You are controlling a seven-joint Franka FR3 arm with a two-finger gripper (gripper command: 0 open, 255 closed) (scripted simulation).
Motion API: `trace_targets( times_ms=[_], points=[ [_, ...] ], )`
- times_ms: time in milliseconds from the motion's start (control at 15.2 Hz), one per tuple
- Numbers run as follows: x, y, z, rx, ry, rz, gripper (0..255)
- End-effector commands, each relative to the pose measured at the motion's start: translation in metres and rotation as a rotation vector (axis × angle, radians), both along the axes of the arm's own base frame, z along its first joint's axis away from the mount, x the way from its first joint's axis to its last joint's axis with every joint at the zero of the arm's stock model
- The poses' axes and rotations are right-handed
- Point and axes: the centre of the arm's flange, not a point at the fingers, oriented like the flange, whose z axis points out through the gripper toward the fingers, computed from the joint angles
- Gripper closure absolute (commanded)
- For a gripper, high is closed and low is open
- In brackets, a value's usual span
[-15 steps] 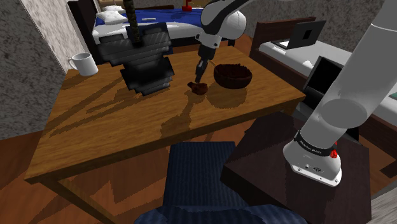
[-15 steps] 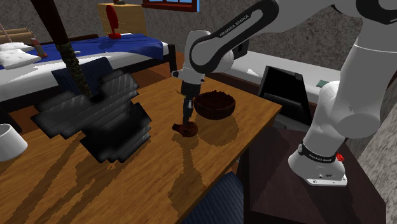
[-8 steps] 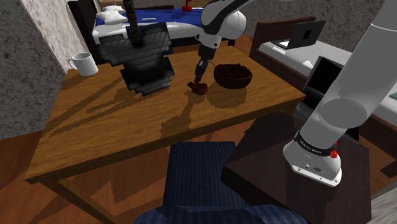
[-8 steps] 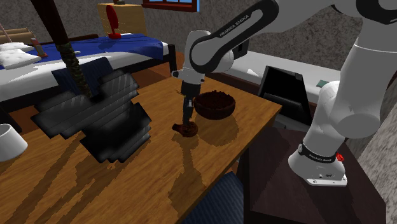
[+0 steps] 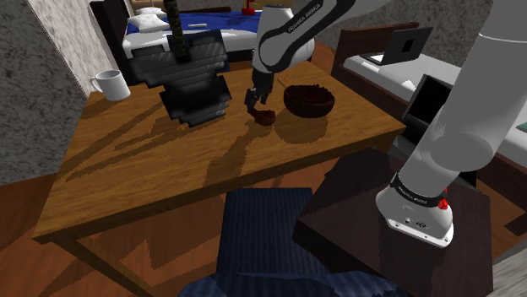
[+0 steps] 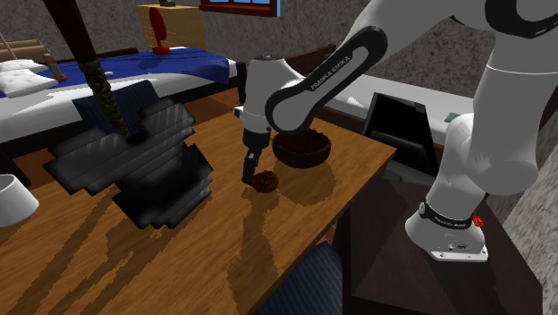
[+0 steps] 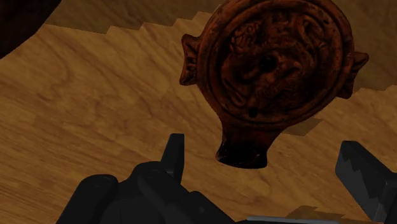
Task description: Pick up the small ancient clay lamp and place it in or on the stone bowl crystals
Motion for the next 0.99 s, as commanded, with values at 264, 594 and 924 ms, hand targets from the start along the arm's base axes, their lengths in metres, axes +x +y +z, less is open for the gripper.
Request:
trace_targets(
  times_ms=[264, 594, 924],
  points=[
    [0.0033, 0.0021, -0.0187, -0.002, -0.001, -0.004, 0],
    [0.0032, 0.0021, -0.0186, -0.002, -0.001, -0.004, 0],
    [0.0033, 0.0021, -0.0186, -0.002, -0.001, -0.004, 255]
  ],
)
